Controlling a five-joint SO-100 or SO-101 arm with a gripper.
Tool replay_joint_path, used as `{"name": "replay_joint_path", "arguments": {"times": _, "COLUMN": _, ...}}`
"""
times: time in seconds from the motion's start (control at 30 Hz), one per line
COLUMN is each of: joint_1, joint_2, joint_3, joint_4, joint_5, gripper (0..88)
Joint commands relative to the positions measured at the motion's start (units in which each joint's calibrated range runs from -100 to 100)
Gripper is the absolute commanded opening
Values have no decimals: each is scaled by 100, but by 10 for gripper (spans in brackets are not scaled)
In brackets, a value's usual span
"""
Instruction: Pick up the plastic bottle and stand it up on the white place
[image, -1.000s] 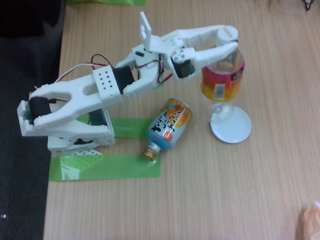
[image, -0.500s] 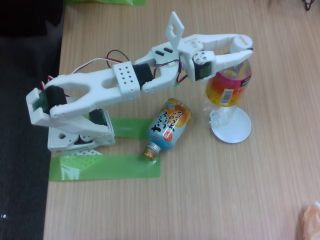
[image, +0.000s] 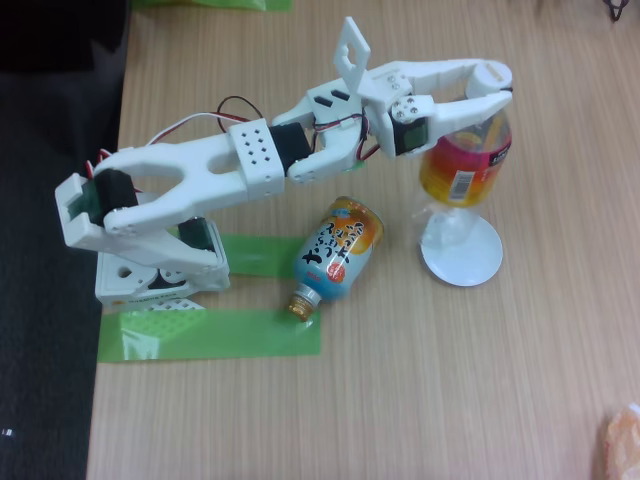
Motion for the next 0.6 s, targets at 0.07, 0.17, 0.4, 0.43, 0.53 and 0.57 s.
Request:
{"name": "replay_joint_path", "arguments": {"times": 0.07, "joint_1": -62, "joint_2": -14, "joint_3": -55, "joint_4": -983, "joint_5": -20, "gripper": 58}}
{"name": "replay_joint_path", "arguments": {"times": 0.17, "joint_1": -70, "joint_2": -14, "joint_3": 72, "joint_4": -1077, "joint_5": -25, "gripper": 58}}
{"name": "replay_joint_path", "arguments": {"times": 0.4, "joint_1": -33, "joint_2": -14, "joint_3": 253, "joint_4": -1052, "joint_5": -576, "gripper": 58}}
{"name": "replay_joint_path", "arguments": {"times": 0.43, "joint_1": -33, "joint_2": -14, "joint_3": 253, "joint_4": -1052, "joint_5": -576, "gripper": 58}}
{"name": "replay_joint_path", "arguments": {"times": 0.53, "joint_1": -33, "joint_2": -14, "joint_3": 262, "joint_4": -1043, "joint_5": -576, "gripper": 58}}
{"name": "replay_joint_path", "arguments": {"times": 0.57, "joint_1": -18, "joint_2": -6, "joint_3": 262, "joint_4": -1043, "joint_5": -576, "gripper": 58}}
